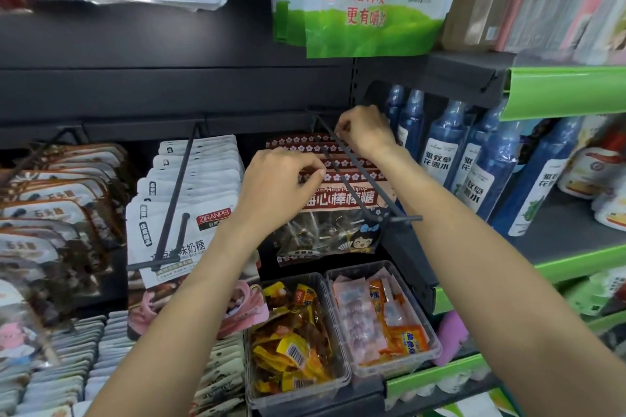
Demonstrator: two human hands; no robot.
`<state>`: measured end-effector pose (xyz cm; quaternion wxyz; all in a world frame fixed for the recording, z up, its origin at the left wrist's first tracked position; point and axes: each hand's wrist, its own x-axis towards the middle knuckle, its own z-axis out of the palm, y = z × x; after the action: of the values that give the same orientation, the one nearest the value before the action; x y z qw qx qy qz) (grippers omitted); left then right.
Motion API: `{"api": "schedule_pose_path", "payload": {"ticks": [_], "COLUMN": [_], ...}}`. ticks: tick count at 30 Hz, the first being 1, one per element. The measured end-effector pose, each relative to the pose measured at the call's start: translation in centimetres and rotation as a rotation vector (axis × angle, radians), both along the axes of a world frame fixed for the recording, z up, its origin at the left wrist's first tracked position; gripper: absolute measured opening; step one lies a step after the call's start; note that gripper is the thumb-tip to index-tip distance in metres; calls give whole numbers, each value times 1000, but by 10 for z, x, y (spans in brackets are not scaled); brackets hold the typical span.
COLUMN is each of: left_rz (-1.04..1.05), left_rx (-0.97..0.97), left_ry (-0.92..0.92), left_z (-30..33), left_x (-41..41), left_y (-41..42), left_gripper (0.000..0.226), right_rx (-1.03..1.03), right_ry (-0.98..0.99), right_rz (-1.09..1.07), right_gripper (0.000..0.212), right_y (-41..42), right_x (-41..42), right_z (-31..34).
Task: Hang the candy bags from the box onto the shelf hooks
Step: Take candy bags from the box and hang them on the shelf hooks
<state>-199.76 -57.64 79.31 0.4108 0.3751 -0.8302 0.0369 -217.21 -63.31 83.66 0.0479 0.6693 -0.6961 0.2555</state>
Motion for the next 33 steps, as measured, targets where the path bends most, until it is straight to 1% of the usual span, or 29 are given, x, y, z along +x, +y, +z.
{"api": "schedule_pose_path", "payload": {"ticks": [4, 8, 10, 12, 14, 19, 26, 30, 33], "left_rz": [9, 7, 13, 24, 27, 32, 49, 68, 79], "left_rx": [9, 34, 39, 41, 55, 64, 63, 39, 28], "left_ry": [-16, 11, 17, 15, 16, 17, 30, 31, 29], "left_z": [1, 2, 2, 2, 3, 3, 1, -1, -4], "left_x": [0, -3, -4, -5, -6, -6, -8, -12, -13], "left_y": [2, 5, 6, 6, 6, 6, 5, 5, 7], "left_gripper": [11, 13, 13, 12, 12, 11, 9, 7, 6], "right_rx": [11, -20, -14, 50, 99, 60, 76, 7, -80], "right_ry": [-41, -100, -82, -31, 4, -12, -24, -84, -161], "right_rz": [41, 160, 227, 258, 260, 284, 268, 269, 280], "right_gripper": [19, 20, 18, 17, 17, 15, 18, 25, 23], "right_y": [1, 6, 10, 10, 9, 6, 7, 18, 36], "right_x": [-1, -6, -9, -10, -10, -12, -13, -15, -19], "right_z": [0, -2, -2, -2, -2, -4, -4, -3, -4]}}
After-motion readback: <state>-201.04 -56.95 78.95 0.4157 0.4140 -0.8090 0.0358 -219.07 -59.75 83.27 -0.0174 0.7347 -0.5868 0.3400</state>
